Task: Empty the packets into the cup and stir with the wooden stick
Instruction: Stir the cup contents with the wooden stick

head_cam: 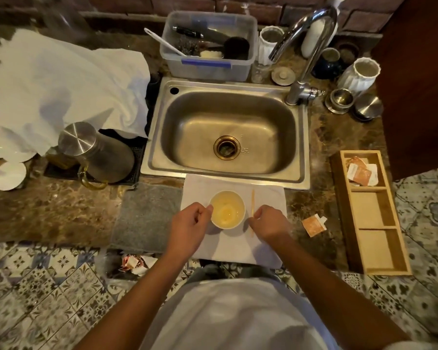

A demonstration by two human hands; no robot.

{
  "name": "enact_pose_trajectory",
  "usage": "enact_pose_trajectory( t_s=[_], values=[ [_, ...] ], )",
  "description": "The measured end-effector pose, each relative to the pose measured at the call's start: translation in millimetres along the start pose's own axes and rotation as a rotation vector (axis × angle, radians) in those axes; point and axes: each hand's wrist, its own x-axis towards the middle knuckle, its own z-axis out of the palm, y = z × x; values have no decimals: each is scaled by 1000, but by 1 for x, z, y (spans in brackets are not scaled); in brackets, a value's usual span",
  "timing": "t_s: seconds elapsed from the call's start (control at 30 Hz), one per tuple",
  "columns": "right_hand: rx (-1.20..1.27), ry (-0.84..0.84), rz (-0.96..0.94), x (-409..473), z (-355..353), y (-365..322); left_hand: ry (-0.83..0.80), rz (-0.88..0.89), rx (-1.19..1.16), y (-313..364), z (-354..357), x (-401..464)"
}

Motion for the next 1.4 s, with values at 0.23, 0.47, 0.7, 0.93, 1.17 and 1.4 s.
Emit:
enact_pose_trajectory(
  t_s=[0.23,0.47,0.7,0.93,1.17,1.4],
  values=[
    [-16,2,33,-2,0,-5,-60,32,-4,1,-5,2],
    [-12,-36,63,-2,-4,-9,-99,48,-62,-5,-6,3],
    [150,1,-6,-6,-22,-7,-120,48,-114,-4,-4,3],
    [370,110,-98,-24,-59,-16,-124,3,-138,-15,-4,5],
    [540,140,-321,-44,-91,-36,-114,36,-165,-9,-1,3],
    [794,155,-428,-71,-111,-43,-96,48,-188,-8,1,1]
  ],
)
